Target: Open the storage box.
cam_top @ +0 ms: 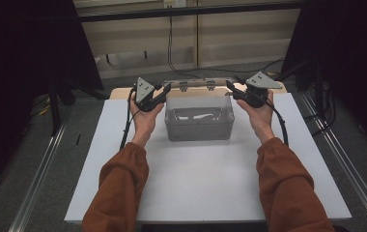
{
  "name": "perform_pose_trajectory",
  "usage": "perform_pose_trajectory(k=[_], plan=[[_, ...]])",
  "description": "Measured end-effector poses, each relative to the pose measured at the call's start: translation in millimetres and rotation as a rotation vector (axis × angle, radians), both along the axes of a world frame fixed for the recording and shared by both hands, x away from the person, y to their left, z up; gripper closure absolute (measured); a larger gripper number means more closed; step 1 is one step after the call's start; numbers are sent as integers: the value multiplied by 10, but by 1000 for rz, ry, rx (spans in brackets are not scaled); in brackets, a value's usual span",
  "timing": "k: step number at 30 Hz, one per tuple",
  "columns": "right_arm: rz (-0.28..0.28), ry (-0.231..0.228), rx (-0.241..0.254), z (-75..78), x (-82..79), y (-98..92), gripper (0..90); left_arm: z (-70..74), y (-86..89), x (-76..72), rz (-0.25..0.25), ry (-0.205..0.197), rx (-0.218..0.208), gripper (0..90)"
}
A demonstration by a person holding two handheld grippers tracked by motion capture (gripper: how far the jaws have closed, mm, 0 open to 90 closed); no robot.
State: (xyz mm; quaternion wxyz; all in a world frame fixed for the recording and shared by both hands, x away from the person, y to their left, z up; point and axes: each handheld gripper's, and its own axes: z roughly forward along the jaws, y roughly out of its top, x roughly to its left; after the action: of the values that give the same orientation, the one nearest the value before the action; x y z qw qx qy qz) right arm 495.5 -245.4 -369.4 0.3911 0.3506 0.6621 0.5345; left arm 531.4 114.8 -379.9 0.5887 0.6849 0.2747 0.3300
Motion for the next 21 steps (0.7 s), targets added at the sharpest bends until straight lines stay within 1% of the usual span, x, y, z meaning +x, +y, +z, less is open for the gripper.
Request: perform_pose_trajectory(k=[2,4,6,8,9,11,12,14,17,19,21], plan=[[10,8,15,-8,25,-11,570,-6,8,21,0,4,8,674],[13,12,3,-13,63,-10,572,-17,4,42,3,14,-3,678],[18,18,13,-25,101,-8,577,-24,7,69,6,19,3,685],[17,23,20,-52,138,1,587,-33,5,93,12,23,-3,691],[19,23,21,-70,155,3,592,-38,-2,104,12,32,-9,692],[19,30,38,-108,181,14,601,-44,-4,124,14,34,5,691],[18,32,37,-127,196,15,605,-51,-9,132,15,35,0,690],[15,41,43,-164,224,15,610,-66,-3,152,14,41,6,691],[19,52,42,-190,267,17,615,-90,-1,177,18,53,2,701],[22,55,49,-189,294,18,621,-111,-5,199,22,62,-19,710],[25,61,51,-181,315,26,632,-134,2,218,30,73,-18,721]])
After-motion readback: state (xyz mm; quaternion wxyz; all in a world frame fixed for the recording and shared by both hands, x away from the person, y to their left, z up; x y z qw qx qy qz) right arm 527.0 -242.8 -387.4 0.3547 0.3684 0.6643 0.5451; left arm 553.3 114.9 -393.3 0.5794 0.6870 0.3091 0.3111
